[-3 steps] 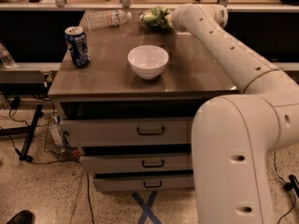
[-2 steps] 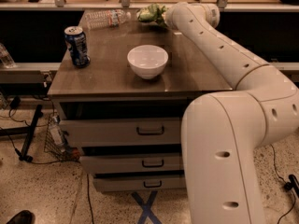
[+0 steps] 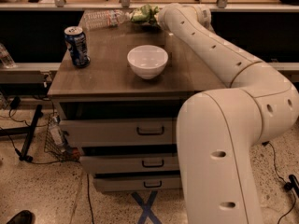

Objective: Move green jalapeno chip bag near water bottle

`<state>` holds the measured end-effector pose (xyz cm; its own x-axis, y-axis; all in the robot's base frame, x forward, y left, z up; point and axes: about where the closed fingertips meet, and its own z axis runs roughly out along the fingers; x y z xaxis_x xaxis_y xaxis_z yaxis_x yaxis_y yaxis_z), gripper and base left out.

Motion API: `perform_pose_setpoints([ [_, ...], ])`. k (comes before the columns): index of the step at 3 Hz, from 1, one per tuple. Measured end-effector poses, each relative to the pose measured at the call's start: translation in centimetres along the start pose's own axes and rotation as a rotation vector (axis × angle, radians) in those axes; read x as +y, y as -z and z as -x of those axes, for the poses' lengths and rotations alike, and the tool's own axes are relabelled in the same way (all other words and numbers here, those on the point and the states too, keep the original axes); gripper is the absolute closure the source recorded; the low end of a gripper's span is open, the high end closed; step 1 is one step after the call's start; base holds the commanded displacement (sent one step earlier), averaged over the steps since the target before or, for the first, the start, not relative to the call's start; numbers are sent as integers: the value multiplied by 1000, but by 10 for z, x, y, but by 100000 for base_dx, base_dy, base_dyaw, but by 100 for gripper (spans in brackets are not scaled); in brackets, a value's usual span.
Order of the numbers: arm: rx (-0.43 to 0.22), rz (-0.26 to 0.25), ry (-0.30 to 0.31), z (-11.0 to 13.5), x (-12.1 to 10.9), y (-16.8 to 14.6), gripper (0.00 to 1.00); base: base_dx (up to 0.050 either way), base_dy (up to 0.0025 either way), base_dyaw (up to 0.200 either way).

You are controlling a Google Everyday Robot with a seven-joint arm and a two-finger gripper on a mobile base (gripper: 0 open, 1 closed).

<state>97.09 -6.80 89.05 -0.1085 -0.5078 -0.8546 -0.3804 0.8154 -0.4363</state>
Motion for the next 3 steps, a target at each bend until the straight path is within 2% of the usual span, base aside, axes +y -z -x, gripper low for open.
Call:
perform_pose_setpoints([
  [1,2,9,1,1,8,-1,51,0,0,0],
  [2,7,17,3,-1,14,-2,20,0,0,0],
  [3,9,19,5,-2,16,-3,0,0,0,0],
])
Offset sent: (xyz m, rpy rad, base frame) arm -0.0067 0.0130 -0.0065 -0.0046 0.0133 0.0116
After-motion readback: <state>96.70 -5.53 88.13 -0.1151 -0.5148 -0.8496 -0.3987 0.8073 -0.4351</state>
